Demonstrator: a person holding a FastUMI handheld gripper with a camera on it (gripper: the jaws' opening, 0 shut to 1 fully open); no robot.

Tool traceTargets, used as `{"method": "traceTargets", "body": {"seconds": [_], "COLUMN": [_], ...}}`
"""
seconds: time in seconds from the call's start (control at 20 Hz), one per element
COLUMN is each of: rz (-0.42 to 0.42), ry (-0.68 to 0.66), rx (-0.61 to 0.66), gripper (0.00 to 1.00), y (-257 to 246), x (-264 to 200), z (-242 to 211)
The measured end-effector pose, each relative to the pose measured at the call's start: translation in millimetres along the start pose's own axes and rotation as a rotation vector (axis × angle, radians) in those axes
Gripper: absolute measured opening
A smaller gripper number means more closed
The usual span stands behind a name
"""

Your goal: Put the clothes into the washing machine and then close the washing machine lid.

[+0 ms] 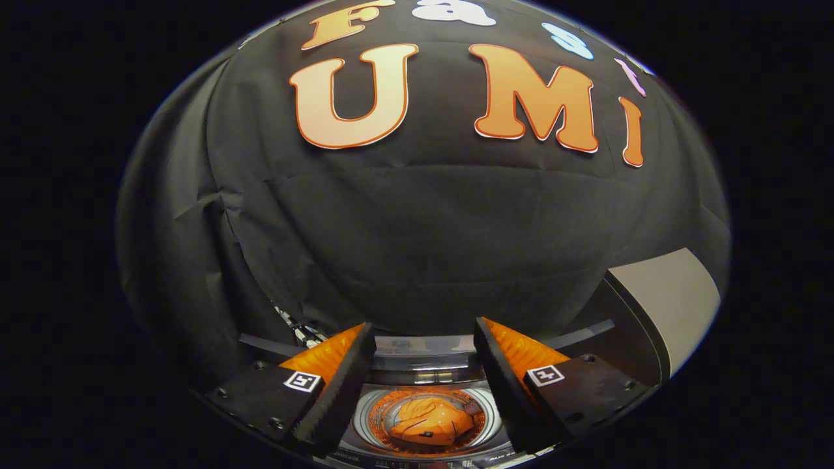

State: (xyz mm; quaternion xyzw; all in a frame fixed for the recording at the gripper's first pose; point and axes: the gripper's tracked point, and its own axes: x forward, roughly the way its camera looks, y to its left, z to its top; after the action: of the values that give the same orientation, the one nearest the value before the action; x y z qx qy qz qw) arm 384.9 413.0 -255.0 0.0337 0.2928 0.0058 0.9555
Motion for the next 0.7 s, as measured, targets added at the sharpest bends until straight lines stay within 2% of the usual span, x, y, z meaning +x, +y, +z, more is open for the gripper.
{"method": "traceTargets", "body": {"seconds": [0.4,0.7], "rz": [0.005,-0.001], "ry": [-0.018,0.09], "rx": [0.009,0.068], "gripper": [0.99,0.99], "y": [2,-3], "x": [-23,-29], "z": [-28,-87]}}
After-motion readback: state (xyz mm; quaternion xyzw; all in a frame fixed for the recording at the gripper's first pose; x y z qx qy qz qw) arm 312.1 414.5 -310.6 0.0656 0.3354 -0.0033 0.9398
